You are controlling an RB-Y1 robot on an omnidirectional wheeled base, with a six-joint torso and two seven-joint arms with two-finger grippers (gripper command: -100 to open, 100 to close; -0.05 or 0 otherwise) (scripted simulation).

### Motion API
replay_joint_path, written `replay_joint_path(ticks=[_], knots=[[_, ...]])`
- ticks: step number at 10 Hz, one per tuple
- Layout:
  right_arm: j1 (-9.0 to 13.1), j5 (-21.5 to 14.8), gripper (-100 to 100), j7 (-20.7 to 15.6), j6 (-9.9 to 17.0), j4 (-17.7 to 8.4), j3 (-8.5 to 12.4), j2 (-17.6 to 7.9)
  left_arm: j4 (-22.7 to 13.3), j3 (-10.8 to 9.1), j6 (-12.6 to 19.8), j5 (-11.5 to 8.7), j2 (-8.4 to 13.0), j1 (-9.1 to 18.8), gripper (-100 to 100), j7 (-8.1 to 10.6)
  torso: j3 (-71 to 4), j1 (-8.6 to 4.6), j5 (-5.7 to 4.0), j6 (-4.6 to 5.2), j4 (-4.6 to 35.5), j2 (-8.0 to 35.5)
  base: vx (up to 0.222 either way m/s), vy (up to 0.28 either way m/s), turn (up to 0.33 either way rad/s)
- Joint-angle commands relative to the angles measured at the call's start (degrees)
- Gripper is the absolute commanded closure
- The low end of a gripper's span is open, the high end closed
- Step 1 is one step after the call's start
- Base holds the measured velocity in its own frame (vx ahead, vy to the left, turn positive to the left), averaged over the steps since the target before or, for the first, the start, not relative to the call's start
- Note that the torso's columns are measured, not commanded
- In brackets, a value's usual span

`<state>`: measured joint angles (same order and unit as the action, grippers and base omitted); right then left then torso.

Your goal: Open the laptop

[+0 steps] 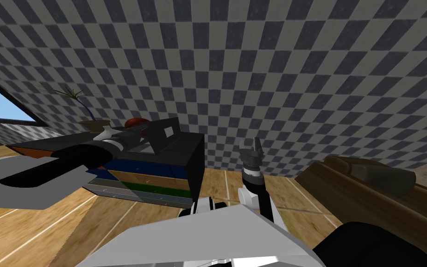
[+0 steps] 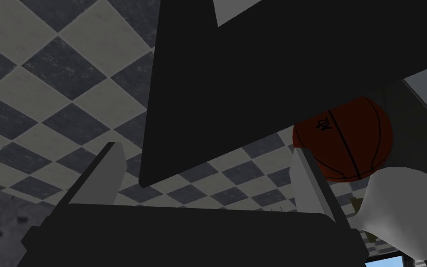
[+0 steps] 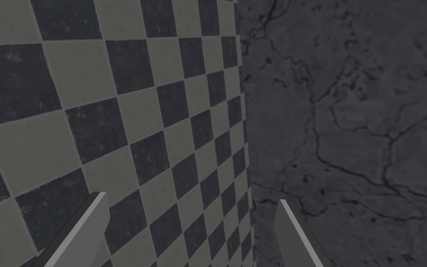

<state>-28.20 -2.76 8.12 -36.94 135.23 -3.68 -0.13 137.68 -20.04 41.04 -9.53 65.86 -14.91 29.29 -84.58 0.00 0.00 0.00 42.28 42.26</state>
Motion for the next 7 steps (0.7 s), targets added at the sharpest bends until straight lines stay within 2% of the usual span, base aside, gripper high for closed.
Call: replay_joint_path(ticks=[1, 3, 5, 6, 7], knots=[[0.0, 0.0, 0, 0.0, 0.0, 0.0, 0.0, 0.0, 0.1, -1.09, 3.3, -0.5, 3.0, 0.6, -100, 0.93, 0.0, 0.0, 0.0, -0.01, 0.0, 0.0, 0.014, 0.013, -0.064], [0.0, 0.0, 0, 0.0, 0.0, 0.0, 0.0, 0.0, 0.3, -1.68, 5.3, -0.7, 4.7, 1.0, -100, 1.47, 0.0, -0.02, -0.01, -0.01, 0.0, 0.0, 0.011, 0.011, -0.054], [0.0, 0.0, 0, 0.0, 0.0, 0.0, 0.0, 0.0, 0.1, -1.37, 4.7, -0.5, 4.2, 1.0, -100, 1.31, 0.0, -0.01, 0.0, -0.02, 0.0, 0.0, 0.003, 0.003, -0.007], [0.0, 0.0, 0, 0.0, 0.0, 0.0, 0.0, 0.0, 0.1, -1.37, 4.6, -0.5, 4.2, 1.0, 100, 1.3, 0.0, -0.02, 0.0, -0.01, 0.0, 0.0, 0.0, 0.0, 0.0], [0.0, 0.0, 0, 0.0, 0.0, 0.0, 0.0, 0.0, 0.7, -2.06, 6.3, -3.3, 4.1, 1.5, 100, 3.77, 0.0, 0.03, 0.04, -0.03, 0.0, 0.0, 0.015, 0.062, -0.018]])
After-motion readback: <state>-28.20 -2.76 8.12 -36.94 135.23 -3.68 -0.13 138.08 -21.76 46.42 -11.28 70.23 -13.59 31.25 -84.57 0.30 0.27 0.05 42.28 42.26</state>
